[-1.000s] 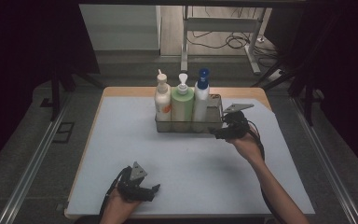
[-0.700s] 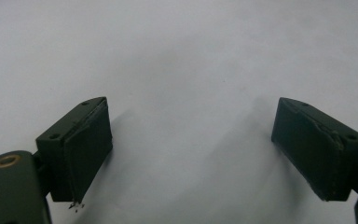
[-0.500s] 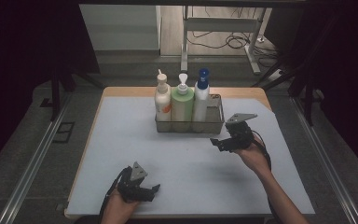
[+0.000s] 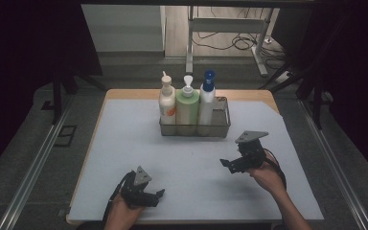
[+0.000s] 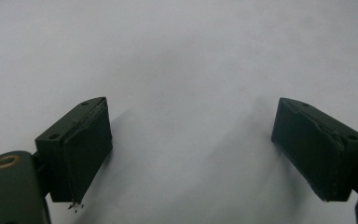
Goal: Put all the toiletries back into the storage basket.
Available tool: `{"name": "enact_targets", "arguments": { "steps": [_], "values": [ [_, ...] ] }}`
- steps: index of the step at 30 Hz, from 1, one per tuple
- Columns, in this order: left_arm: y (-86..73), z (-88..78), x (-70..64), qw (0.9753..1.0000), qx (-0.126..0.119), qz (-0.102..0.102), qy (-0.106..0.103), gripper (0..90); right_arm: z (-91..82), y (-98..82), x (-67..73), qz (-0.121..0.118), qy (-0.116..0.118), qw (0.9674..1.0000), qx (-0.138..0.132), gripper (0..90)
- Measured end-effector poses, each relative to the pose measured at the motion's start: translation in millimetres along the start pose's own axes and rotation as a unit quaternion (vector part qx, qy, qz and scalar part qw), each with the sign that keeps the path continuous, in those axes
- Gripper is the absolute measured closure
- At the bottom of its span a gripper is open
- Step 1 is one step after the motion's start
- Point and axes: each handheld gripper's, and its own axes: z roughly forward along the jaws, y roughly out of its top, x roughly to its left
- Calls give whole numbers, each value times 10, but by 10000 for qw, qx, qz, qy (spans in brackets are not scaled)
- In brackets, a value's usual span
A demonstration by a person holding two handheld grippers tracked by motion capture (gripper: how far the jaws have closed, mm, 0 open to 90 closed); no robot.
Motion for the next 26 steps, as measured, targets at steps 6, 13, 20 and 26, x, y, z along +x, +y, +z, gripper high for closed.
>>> {"name": "enact_targets", "arguments": {
  "steps": [6, 13, 20, 26],
  "values": [
    [0, -1, 1, 10000, 3, 0, -1, 121, -50, -212, 28, 57, 34, 10000, -70, 0],
    [0, 1, -1, 10000, -9, -15, -3, 121, -37, -413, 42, 89, 66, 9999, -38, 0],
    [-1, 1, -1, 10000, -14, -21, -3, 121, 98, -648, 109, 31, 202, 9998, -22, 0],
    [-1, 1, 2, 10000, -17, -33, -12, 122, 186, -738, 131, -79, 171, 9996, 201, 0]
  ]
}}
